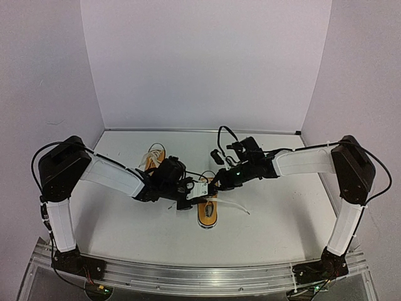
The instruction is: Tie the shoes
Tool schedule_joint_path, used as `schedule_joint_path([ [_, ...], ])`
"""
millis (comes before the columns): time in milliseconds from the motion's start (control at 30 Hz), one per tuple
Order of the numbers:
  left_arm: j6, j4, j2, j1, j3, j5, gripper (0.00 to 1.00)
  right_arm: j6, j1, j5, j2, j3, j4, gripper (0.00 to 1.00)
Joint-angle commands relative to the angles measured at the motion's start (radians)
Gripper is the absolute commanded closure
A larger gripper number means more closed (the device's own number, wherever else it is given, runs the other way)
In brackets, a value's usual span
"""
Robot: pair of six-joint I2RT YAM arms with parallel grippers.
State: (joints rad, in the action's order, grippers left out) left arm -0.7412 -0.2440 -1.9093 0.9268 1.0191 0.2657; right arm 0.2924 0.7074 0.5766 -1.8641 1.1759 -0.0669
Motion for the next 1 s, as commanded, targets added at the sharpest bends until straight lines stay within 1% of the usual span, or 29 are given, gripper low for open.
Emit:
schedule_joint_path([
  [0, -0.010, -0.018, -0.029, 0.004, 0.049, 0.013, 0.80, 0.000, -0.004, 0.012, 0.008, 0.003, 0.028, 1.00],
  [100, -0.009, -0.014, -0.034, 0.004, 0.053, 0.011, 0.81, 0.002, -0.005, 0.012, 0.010, 0.002, 0.029, 1.00],
  [267, -0.007, -0.014, 0.008, 0.004, 0.038, 0.014, 0.92, 0.004, -0.004, 0.012, 0.017, -0.001, 0.029, 1.00],
  [467, 0.003, -0.001, 0.078, 0.004, 0.012, 0.029, 0.90, 0.004, -0.004, 0.016, 0.018, 0.002, 0.031, 1.00],
  [567, 0.013, -0.006, 0.099, 0.004, 0.005, 0.022, 0.93, 0.005, -0.005, 0.015, 0.019, 0.002, 0.031, 1.00],
  [800, 0.036, 0.013, 0.081, 0.004, 0.028, 0.016, 0.91, 0.007, -0.005, 0.016, 0.025, 0.002, 0.032, 1.00],
  [967, 0.061, -0.012, 0.050, -0.001, 0.037, 0.029, 0.96, 0.009, -0.005, 0.014, 0.036, -0.001, 0.034, 1.00],
])
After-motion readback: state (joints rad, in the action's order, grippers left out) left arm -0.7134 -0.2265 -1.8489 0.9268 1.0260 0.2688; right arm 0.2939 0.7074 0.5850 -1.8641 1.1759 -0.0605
